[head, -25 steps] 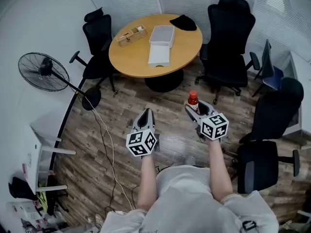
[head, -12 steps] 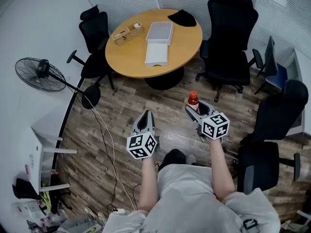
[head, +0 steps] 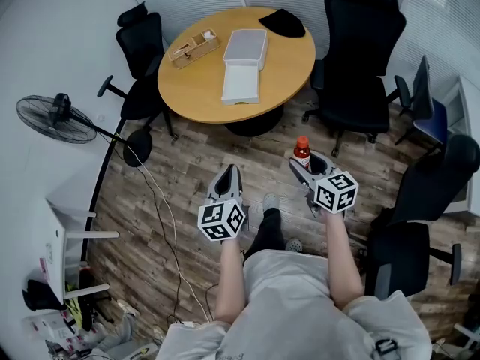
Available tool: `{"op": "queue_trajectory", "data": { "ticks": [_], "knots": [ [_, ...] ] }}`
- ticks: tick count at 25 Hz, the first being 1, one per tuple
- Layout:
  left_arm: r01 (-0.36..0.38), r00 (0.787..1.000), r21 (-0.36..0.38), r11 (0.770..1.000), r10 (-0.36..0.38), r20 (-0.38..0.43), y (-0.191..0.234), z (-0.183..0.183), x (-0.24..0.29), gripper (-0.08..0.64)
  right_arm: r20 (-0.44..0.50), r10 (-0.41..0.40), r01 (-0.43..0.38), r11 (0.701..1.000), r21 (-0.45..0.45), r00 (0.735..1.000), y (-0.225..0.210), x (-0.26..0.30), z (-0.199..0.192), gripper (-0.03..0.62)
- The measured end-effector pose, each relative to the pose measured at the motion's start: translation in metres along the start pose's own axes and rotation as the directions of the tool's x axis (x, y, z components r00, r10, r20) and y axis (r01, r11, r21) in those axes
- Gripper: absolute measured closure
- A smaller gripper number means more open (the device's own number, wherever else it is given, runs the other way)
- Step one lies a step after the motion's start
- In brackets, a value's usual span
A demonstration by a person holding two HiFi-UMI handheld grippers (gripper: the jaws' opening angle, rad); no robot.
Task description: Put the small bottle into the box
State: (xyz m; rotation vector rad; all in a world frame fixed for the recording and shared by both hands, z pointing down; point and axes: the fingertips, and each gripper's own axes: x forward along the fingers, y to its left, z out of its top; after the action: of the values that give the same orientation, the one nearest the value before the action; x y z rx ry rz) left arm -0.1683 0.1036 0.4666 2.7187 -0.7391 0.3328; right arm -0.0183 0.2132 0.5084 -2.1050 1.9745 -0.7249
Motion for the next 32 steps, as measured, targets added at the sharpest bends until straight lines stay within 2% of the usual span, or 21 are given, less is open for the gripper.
{"op": "queue_trajectory", "data": {
  "ticks": [5, 12, 16, 28, 32],
  "knots": [
    [0.021, 1.0, -0.007, 1.0, -0.021, 0.005, 0.018, 0.03, 0.044, 0.531, 0.014, -0.027, 0.027, 1.0, 0.013, 1.0, -0.019, 0.035, 0.029, 0.367],
    [0.077, 0.997, -0.001, 0.997, -0.077, 0.001, 0.046, 0.071, 0.121, 0.531, 0.028, -0.067, 0.067, 0.998, 0.014, 0.997, -0.047, 0.097, 0.07, 0.367],
    [0.119, 0.993, -0.022, 0.993, -0.118, 0.016, 0.064, 0.089, 0.163, 0.531, 0.035, -0.08, 0.079, 0.997, 0.01, 0.996, -0.06, 0.133, 0.088, 0.367],
    [0.187, 0.982, -0.066, 0.98, -0.186, 0.015, 0.1, 0.116, 0.271, 0.531, 0.007, -0.088, 0.088, 0.996, 0.009, 0.996, -0.105, 0.22, 0.12, 0.367],
    [0.181, 0.983, -0.057, 0.982, -0.182, -0.001, 0.111, 0.12, 0.293, 0.531, -0.012, -0.083, 0.083, 0.996, 0.013, 0.997, -0.119, 0.245, 0.128, 0.367]
  ]
}}
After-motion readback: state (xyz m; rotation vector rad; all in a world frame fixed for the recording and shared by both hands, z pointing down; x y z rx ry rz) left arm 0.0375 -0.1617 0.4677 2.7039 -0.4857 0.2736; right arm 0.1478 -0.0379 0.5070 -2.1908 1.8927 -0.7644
